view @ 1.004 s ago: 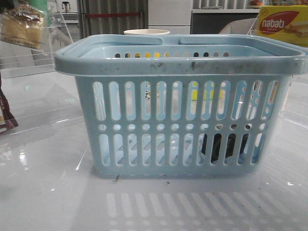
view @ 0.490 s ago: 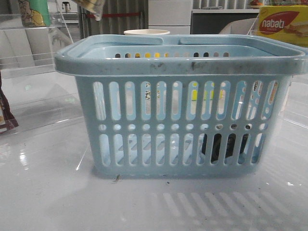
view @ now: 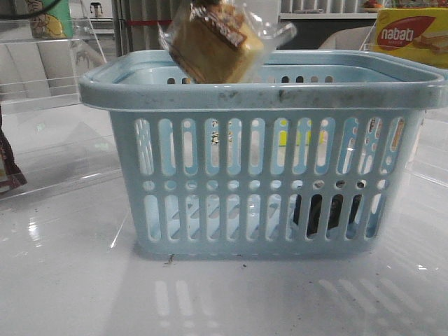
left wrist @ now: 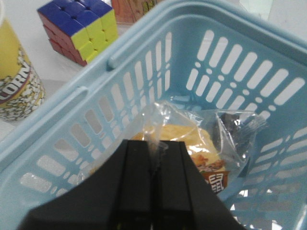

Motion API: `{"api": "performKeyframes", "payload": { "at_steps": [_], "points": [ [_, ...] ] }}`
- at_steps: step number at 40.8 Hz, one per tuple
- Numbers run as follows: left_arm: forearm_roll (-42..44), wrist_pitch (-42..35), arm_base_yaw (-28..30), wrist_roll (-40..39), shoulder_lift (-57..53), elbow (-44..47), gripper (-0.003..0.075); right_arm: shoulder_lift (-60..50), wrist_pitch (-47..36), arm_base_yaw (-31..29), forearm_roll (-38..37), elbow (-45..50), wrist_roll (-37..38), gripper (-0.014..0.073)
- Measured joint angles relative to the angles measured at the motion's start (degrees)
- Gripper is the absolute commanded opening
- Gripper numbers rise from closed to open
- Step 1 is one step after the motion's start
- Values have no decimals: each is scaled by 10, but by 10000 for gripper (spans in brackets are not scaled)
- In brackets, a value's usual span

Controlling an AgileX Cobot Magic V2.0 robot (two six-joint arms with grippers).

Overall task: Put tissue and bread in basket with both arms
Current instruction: 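Lift the bagged bread with the left gripper and carry it over the basket, then open the left gripper to drop the bread into the basket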

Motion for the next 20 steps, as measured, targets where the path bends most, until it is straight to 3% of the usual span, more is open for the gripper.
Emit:
{"api": "performKeyframes", "payload": {
  "at_steps": [5,10,13,20],
  "points": [
    [0,0,-11,26,30,0,187,0,0,0,0,0,0,590],
    [1,-1,-12,32,46,0,377,0,0,0,0,0,0,590],
    [1,-2,-12,33,45,0,449,0,0,0,0,0,0,590],
    [1,7,-12,36,36,-8,456,0,0,0,0,0,0,590]
  ]
}}
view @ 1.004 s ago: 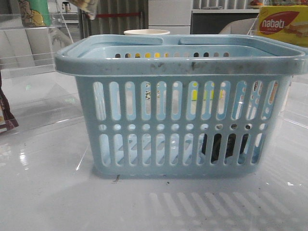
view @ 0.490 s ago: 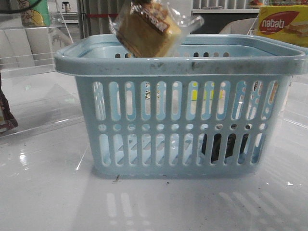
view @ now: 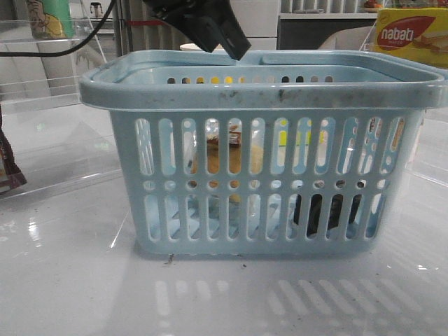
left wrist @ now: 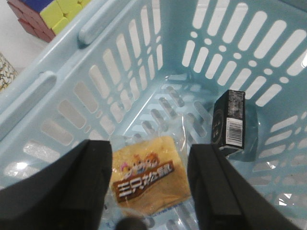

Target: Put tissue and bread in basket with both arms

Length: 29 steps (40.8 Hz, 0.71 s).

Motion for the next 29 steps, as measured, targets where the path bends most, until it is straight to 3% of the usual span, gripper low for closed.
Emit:
{"api": "performKeyframes", "payload": {
  "at_steps": [17,29],
  "points": [
    [4,83,0,-30,-163,-25,456,0,0,0,0,0,0,590],
    [9,107,0,-53,-287,113,455,0,0,0,2,0,0,590]
  ]
}}
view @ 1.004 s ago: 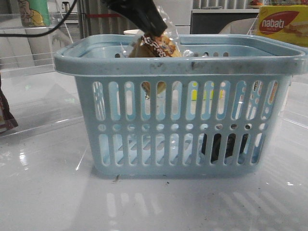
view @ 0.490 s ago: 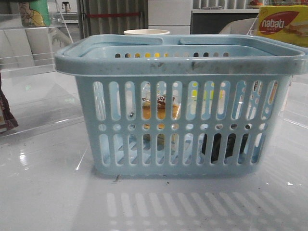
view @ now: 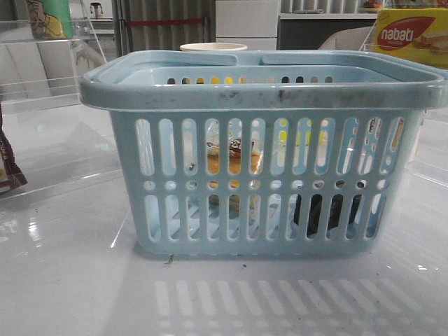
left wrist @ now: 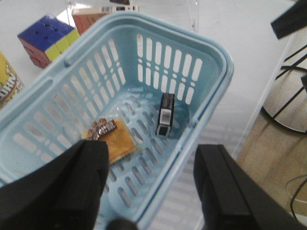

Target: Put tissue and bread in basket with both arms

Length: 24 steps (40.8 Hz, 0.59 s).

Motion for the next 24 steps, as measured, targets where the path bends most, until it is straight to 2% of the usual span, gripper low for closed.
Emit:
{"api": "performKeyframes", "payload": {
  "at_steps": [6,11,19,24],
  "points": [
    [2,1,0,-5,-71,90,455,0,16,0,1,0,0,590],
    [38,2,0,-46,-126,155,455,0,29,0,-3,0,0,590],
    [195,3,0,-199,-218,207,455,-15,66,0,-9,0,10,590],
    [264,3,0,-288,-279,224,455,-46,98,0,-23,1,46,590]
  ]
}}
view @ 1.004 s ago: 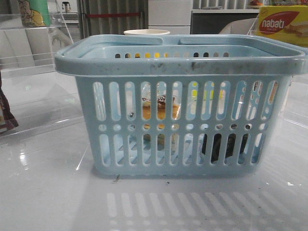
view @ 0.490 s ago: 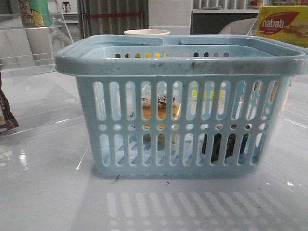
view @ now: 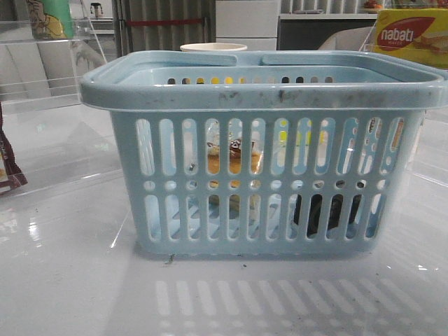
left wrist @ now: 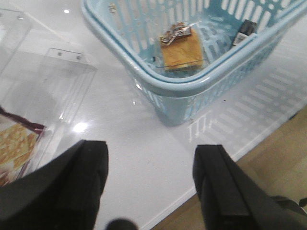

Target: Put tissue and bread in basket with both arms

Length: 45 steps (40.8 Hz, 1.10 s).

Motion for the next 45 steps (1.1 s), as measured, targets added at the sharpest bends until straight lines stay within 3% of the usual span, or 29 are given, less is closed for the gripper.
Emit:
{"api": "performKeyframes", "payload": {
  "at_steps": [13,24,28,31,40,45],
  "points": [
    [22,-23,0,-47,-103,76,455,-117,75,0,-126,39,154,590],
    [22,-46,0,-48,-103,111,453,-150,90,0,-162,57,207,590],
    [22,-47,0,-48,-103,112,407,-151,93,0,-176,57,217,578],
    [22,-49,0,-48,-103,112,347,-151,96,0,-178,57,221,515],
    [22,-49,0,-48,-103,112,146,-151,102,0,-179,57,225,190],
    [22,-49,0,-48,-103,112,94,-151,102,0,-179,57,226,77]
  ]
}}
